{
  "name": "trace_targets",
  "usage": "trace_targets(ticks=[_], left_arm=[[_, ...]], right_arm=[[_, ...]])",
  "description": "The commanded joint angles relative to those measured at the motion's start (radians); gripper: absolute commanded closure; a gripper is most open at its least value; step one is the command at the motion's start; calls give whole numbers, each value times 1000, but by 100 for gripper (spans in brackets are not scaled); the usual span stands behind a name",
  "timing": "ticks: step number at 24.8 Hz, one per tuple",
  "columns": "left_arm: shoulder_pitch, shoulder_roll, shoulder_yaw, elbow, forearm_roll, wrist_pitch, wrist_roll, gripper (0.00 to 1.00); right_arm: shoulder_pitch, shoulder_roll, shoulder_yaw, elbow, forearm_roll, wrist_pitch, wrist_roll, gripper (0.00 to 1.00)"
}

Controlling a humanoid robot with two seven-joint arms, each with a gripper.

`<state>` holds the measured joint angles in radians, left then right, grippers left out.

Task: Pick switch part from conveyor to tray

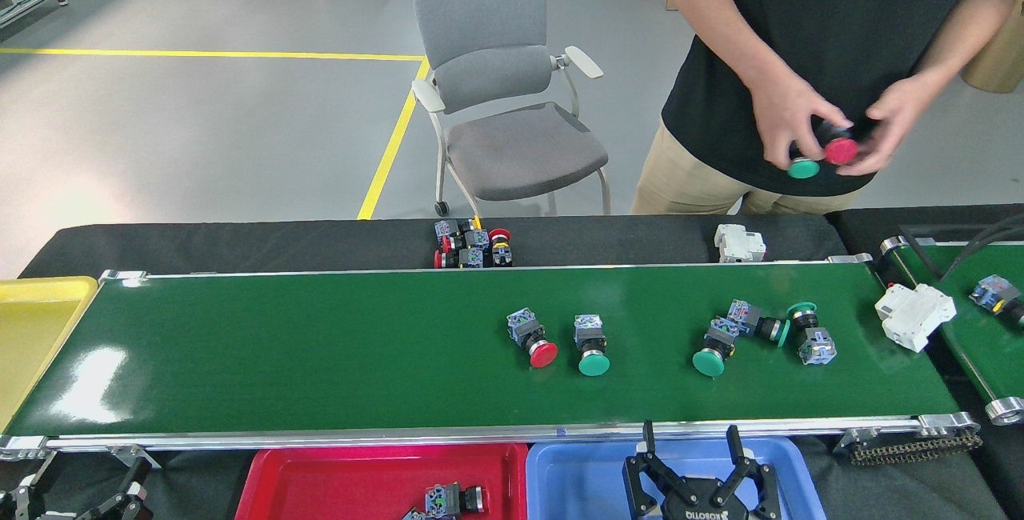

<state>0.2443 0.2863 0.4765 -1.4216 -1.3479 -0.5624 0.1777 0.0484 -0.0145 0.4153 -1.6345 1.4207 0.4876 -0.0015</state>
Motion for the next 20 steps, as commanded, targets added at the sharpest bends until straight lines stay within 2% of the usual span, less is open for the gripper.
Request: trace_targets(ticks=[1,4,6,11,14,16,17,18,19,20], left_arm=[[-13,10,8,-3,-2,9,-4,0],[-16,10,8,-2,-2,7,-4,0],[-16,10,8,-3,-1,7,-4,0],[-17,10,8,-2,-1,7,-4,0],[-17,10,8,-2,-1,7,-4,0],[-19,10,8,-2,-1,6,-4,0],[-19,10,8,-2,-1,6,-4,0],[-19,10,8,-2,-1,6,-4,0],[-19,10,8,0,-1,6,-4,0],[-20,10,8,-2,-1,6,-4,0]], right_arm=[[-84,38,23,62,4,-8,46,0],[-228,74,105,203,0,-12,72,0],[-286,103,152,263,-3,-14,71,0],[-311,166,211,309,-5,-27,78,0],[-317,173,211,372,-14,-23,86,1],[-341,173,212,415,-57,-24,86,3],[-354,173,212,423,-81,-24,86,11],[-371,174,212,426,-103,-27,86,31],[-389,174,212,429,-115,-31,87,46],[-407,174,214,433,-118,-40,89,54]])
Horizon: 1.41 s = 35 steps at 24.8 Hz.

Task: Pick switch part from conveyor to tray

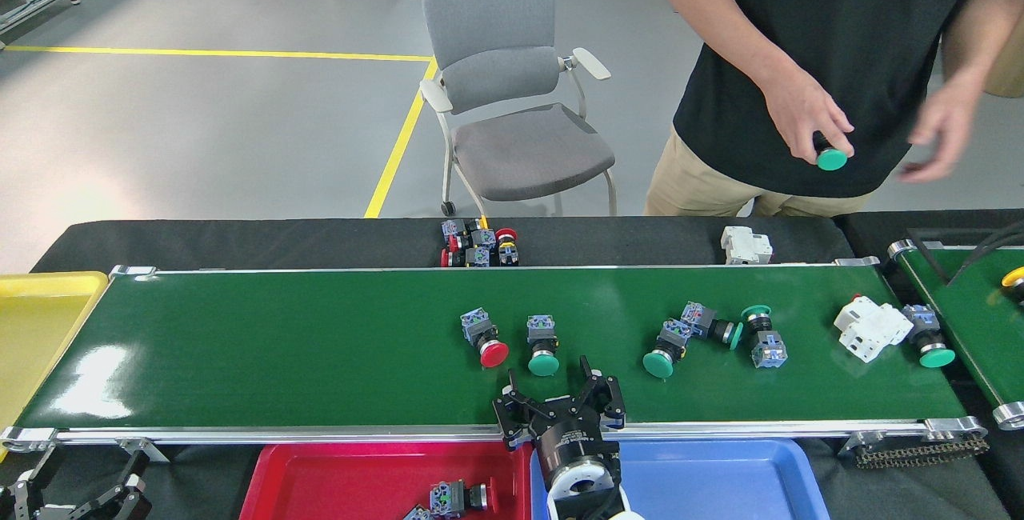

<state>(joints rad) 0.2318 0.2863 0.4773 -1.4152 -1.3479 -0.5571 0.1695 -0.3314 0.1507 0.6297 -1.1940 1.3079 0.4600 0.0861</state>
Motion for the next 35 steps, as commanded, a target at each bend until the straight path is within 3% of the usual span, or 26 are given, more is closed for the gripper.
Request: trace_targets(ticks=[1,5,11,14,16,19,21,23,25,26,27,28,32,35], left_arm=[[-11,10,7,-8,0,0,4,0],[-16,10,6,-8,0,0,4,0],[-16,10,6,-10,0,0,4,0],[-19,10,9,-11,0,0,4,0],[-22,8,12,-15,3,2,4,0],[-42,7,9,-24,3,2,-1,0],[-52,5,3,-38,3,2,-28,0],[-62,-13,-2,-59,3,3,-73,0],[-83,-68,-22,-123,1,5,-127,0],[-98,-102,-37,-159,-4,6,-145,0],[-105,-124,-51,-176,-5,9,-156,0],[-109,-153,-82,-199,-17,26,-174,0],[-114,-242,-244,-268,-145,152,-196,0],[-147,-271,-341,-254,-212,243,-196,0]], right_arm=[[-40,7,-1,5,-12,-29,1,58],[-43,9,-2,30,-42,-109,3,76],[-44,4,-4,14,-61,-123,9,78],[-18,-5,-4,-93,-67,-182,29,78],[52,-40,-7,-220,-72,-284,47,78],[190,-137,-5,-418,-72,-520,70,76],[282,-184,-7,-490,-72,-748,80,74],[339,-195,-8,-516,-70,-885,87,73],[357,-223,-8,-526,-70,-988,87,67],[357,-232,-10,-526,-72,-1020,90,55],[357,-232,-10,-526,-70,-1029,93,35],[357,-232,-10,-526,-72,-1031,104,0],[351,-230,-25,-521,-73,-1038,138,0],[348,-221,-79,-522,-73,-1025,138,0]])
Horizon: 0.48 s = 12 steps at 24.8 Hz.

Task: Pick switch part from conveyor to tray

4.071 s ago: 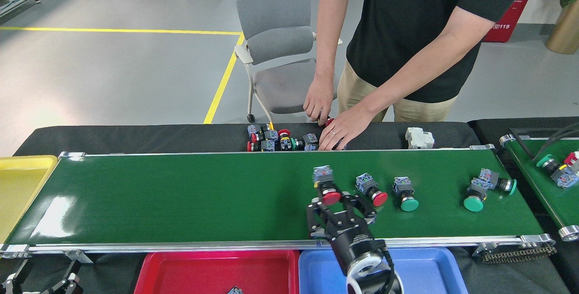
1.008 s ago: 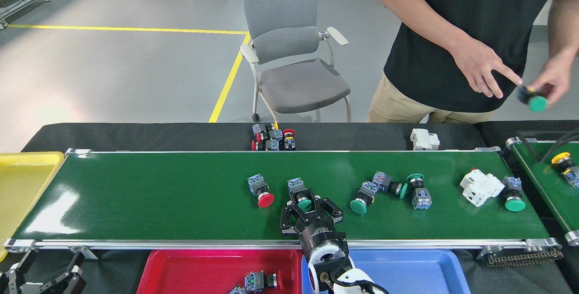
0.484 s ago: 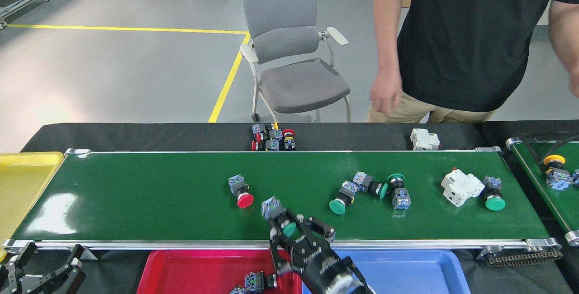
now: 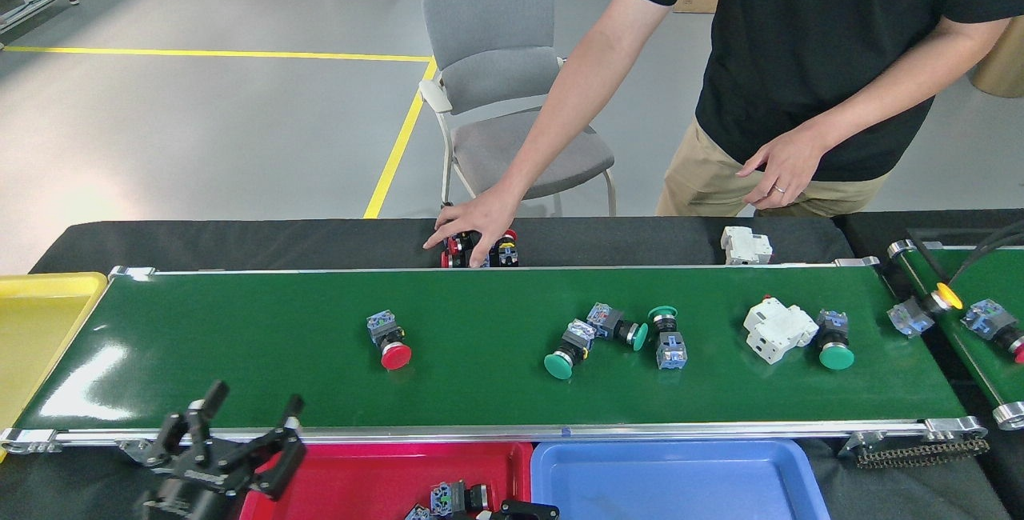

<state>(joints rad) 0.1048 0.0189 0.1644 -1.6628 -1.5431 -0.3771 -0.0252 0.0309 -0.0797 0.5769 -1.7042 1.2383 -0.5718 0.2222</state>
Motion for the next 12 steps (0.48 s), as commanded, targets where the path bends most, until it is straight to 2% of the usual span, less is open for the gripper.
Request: trace_targets(ticks=[1,3,6,9,12], left_arm=[[-27,-7,-46,3,-25,84,-1,0],[-50,-7,-72,31,-26,119,-4,0],[-93,-8,-75,75,-26,122,-6,0],[-155,-10,-75,158,-26,135,-6,0],[-209,-7,-72,233,-26,144,-6,0]], right_arm=[[-12,17,-60,-15,-3,15,0,0],[-9,51,-201,-17,-3,70,-4,1],[4,72,-350,-17,3,159,-17,2],[58,69,-447,-17,6,279,-129,2],[112,66,-465,-15,9,426,-216,2]])
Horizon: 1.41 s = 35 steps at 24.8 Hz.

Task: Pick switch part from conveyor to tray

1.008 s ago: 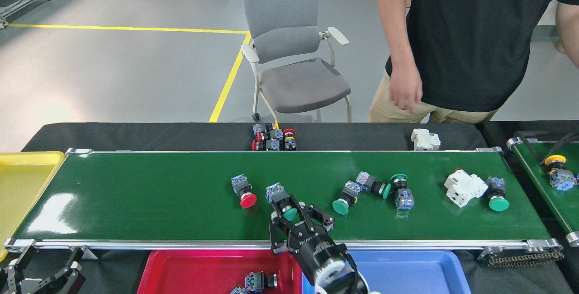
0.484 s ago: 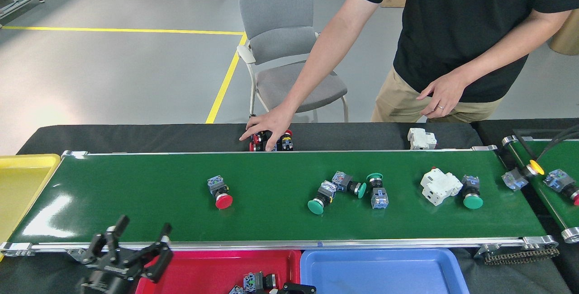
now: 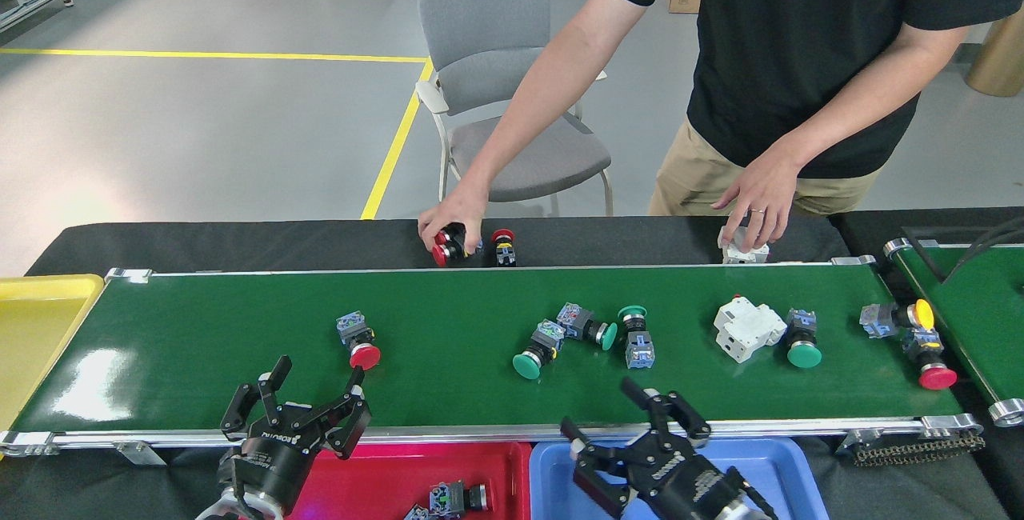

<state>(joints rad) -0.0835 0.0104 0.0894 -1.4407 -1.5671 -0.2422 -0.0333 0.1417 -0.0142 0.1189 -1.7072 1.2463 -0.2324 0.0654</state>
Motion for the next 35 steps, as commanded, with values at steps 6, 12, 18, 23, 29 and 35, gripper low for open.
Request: trace_targets(ticks=[6,12,18,23,29,35], left_arm=[[-56,10,6,83,-2,9,3,0],[-151,13,10,198,-2,14,4,0],[-266,59,12,362,-2,77,15,0],[-272,85,3,391,-2,78,55,36],[-257,99,0,447,-5,78,87,41],[-234,128,0,456,2,23,144,81]], right_arm=[[92,10,-5,-14,62,245,-153,2],[-16,30,54,34,71,373,-128,2],[-223,59,169,253,105,559,-82,1],[-301,63,179,350,104,591,-76,1],[-381,91,180,446,104,613,-70,1],[-452,108,182,538,104,613,-70,1]])
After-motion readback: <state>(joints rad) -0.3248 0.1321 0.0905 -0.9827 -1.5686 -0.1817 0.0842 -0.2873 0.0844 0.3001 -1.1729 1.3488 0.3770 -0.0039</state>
